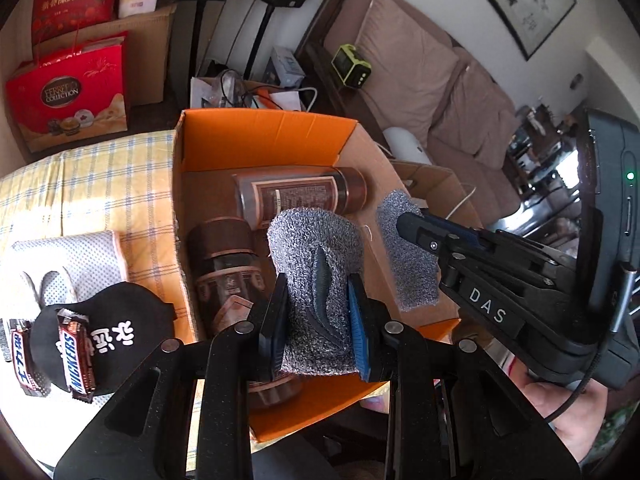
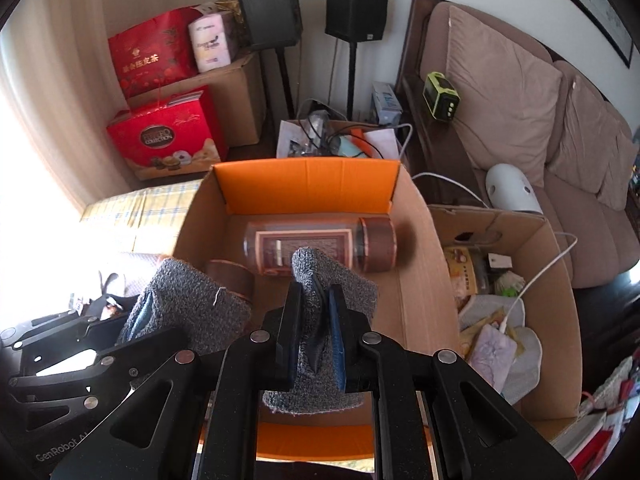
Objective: Organize objects
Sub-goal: 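Carry both grey wristbands into the box and open both grippers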
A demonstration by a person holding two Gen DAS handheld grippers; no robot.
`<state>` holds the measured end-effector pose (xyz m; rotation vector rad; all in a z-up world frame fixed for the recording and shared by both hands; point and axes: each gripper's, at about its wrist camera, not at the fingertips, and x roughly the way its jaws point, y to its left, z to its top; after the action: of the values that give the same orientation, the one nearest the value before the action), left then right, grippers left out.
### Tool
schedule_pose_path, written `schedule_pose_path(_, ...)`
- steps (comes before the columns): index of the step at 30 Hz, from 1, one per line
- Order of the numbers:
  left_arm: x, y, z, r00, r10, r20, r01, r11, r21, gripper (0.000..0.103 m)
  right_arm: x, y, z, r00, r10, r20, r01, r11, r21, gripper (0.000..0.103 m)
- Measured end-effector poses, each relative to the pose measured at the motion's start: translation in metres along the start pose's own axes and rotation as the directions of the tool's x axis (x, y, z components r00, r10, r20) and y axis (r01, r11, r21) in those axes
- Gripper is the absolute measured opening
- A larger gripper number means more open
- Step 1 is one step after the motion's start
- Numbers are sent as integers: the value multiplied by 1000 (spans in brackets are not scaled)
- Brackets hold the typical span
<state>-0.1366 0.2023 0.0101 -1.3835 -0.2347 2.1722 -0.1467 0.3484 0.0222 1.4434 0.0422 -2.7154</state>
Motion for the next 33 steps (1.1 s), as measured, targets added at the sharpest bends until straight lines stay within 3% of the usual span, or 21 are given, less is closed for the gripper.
schedule_pose_path(7,41,-17,-3,1000,6,-29,-6,1000,-8,25,23,-36,-13,999,-23,-46,24,999,38,12)
schedule_pose_path(16,78,-8,-1,997,57,-43,-59,997,-46,25,57,-44,-10,997,-17,-78,19,999,32,12)
schedule_pose_path(24,90,-8,-11,992,97,-85,-99,995,-20,25,83,-40,-20,989,-27,-147,27,1000,2,12)
schedule_pose_path(33,91,-16,-29,989,121,-85,-125,991,-39,25,81,-36,-37,973,-47,-226,39,998,-40,13)
